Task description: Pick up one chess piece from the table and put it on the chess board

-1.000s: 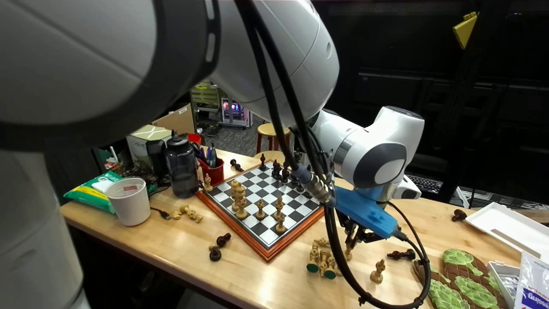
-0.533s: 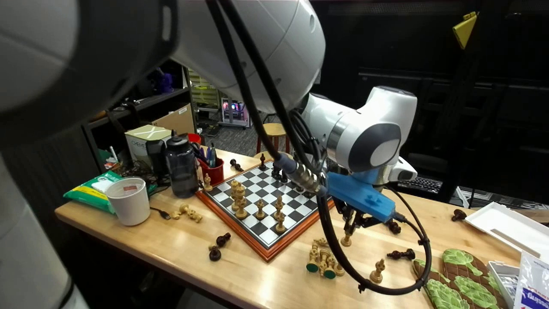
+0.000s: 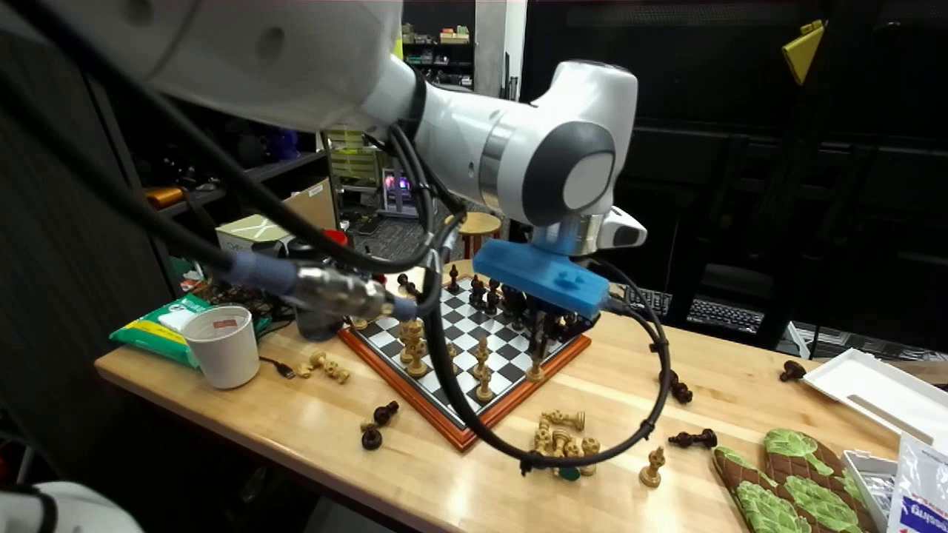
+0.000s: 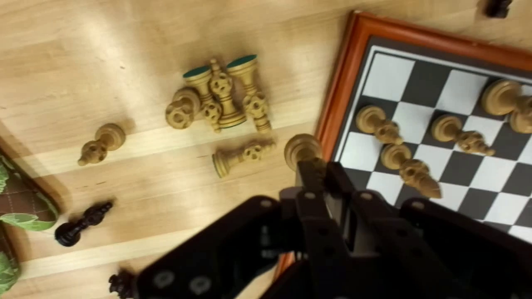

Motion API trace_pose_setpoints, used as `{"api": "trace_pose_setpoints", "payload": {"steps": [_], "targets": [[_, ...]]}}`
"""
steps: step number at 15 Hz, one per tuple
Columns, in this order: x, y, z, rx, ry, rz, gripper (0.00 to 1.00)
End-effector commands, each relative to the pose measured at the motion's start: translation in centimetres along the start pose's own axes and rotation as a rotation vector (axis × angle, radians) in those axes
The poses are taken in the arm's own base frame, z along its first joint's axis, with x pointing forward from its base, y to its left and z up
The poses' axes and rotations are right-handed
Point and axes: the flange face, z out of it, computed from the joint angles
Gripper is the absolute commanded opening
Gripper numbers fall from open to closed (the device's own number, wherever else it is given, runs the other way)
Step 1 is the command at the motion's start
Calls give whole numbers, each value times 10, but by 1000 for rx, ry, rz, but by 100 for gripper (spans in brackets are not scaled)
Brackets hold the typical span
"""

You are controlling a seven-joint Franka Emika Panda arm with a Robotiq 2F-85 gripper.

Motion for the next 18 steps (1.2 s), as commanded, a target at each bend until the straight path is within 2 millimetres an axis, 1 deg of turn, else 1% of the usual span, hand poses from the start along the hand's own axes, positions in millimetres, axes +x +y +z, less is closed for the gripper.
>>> {"api": "trace_pose_setpoints", "payload": {"steps": [1,2,4,7,9,11,13,18], "targets": [[-35,-47,-14,16,21,-103,3],[-40,-59,-16,22,24,-134,3],[-46,-82,-14,27,25,-197,3],[-45,-110,-2,25,11,-278,3],[-43,-122,7,32,-8,-314,3],[-39,-130,14,30,-14,-344,3],[-34,-134,21,23,-16,-371,3],[-18,-135,45,23,-16,-407,3]]}}
